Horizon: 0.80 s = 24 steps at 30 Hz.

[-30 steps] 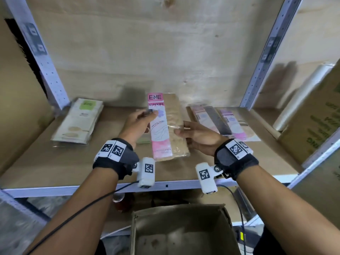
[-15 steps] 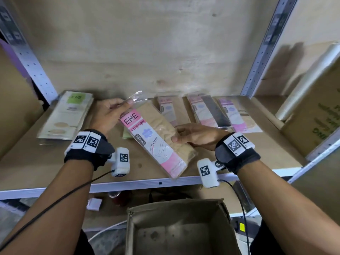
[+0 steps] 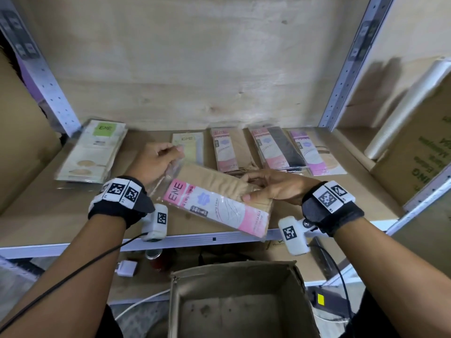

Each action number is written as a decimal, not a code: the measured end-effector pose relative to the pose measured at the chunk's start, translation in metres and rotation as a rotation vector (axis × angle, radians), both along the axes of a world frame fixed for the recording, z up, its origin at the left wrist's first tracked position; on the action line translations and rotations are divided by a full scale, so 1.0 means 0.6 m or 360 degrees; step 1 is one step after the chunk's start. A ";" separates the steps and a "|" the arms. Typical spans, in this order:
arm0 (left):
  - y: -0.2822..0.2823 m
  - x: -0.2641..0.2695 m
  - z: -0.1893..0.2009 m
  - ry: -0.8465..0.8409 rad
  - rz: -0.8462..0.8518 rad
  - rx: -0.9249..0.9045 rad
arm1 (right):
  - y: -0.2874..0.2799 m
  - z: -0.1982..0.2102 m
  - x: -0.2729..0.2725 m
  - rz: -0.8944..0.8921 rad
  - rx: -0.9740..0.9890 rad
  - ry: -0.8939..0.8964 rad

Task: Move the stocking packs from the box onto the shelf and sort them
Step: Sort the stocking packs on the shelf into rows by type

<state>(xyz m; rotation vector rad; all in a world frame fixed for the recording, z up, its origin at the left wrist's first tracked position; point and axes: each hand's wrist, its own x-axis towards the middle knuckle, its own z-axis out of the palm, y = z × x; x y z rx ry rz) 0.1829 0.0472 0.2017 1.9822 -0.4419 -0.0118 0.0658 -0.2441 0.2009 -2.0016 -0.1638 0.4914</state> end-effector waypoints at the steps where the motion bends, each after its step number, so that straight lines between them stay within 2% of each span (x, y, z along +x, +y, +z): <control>1: -0.002 -0.005 0.001 -0.0080 0.0030 0.0058 | 0.000 -0.001 -0.001 0.0006 -0.0027 -0.0012; 4: -0.001 -0.014 0.005 -0.0295 0.0177 0.0243 | 0.000 -0.004 -0.006 -0.0030 0.0116 0.0014; 7: 0.002 -0.016 0.011 -0.0277 0.0299 0.0300 | -0.004 -0.006 -0.006 -0.0051 0.0217 0.0005; 13: 0.005 -0.008 0.005 -0.0299 0.0121 0.0245 | -0.012 -0.008 -0.007 -0.0135 0.0432 0.0018; 15: 0.003 -0.004 0.004 -0.0167 0.0130 0.0100 | -0.011 -0.007 -0.007 -0.0119 0.0474 0.0008; 17: 0.004 -0.002 0.003 0.0225 0.0059 -0.0175 | -0.011 -0.003 -0.006 -0.0084 0.0498 -0.0022; 19: 0.007 -0.005 -0.002 0.0593 -0.0056 -0.0269 | -0.015 0.002 -0.005 -0.0054 0.0496 -0.0025; 21: 0.008 -0.005 -0.011 0.0707 -0.0083 -0.0258 | -0.019 0.006 -0.005 -0.0038 0.0473 -0.0015; 24: 0.006 0.008 -0.020 0.0698 -0.0047 -0.0437 | -0.025 0.006 -0.004 -0.0106 0.0476 -0.0038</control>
